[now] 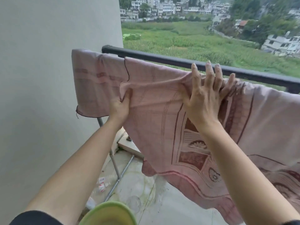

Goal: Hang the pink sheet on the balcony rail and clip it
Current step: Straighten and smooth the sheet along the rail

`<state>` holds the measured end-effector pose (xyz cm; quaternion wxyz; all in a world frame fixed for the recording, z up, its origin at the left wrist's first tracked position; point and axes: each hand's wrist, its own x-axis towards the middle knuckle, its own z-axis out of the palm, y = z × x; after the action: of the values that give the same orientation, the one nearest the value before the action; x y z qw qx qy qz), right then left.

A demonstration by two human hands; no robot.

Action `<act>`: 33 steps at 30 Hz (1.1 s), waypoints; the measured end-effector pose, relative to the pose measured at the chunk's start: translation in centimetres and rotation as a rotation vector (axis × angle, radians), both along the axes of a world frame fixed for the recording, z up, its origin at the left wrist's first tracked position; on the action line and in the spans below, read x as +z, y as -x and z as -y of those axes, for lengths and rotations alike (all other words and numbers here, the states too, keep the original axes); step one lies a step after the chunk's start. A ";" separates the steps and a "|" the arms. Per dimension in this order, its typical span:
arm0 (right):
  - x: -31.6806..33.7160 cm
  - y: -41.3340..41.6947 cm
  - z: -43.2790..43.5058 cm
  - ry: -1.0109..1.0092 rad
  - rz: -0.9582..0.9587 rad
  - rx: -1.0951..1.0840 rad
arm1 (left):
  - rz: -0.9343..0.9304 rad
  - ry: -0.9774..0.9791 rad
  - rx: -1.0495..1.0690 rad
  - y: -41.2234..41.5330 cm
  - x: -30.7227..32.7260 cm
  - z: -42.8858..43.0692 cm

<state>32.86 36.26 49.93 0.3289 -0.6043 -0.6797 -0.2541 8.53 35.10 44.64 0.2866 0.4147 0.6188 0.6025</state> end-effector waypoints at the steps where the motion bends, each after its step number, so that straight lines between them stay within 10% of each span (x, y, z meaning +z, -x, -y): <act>1: -0.1 0.2 -0.1 -0.037 -0.034 0.009 | -0.074 -0.087 0.041 1.5 1.9 -0.1; 6: 1.8 4.0 -0.5 -0.106 -0.203 0.160 | -0.240 -0.286 0.259 7.1 9.7 -2.7; 14: 2.8 8.6 -3.7 0.029 0.034 0.276 | -0.504 -0.051 0.483 11.9 6.3 -5.8; 21: 2.4 10.1 -4.5 -0.006 -0.041 0.298 | -0.398 -0.137 0.493 11.9 8.6 -6.6; 27: 3.5 11.4 -3.7 0.059 -0.122 0.403 | 0.125 -0.186 0.250 12.1 12.2 -5.8; 33: 3.8 18.3 -2.2 0.229 -0.017 0.415 | 0.082 -0.220 -0.318 11.3 18.3 -2.5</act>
<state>14.61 38.47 53.74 0.3090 -0.4871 -0.8111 -0.0969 -2.77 37.62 62.96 0.3561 0.5113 0.4636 0.6299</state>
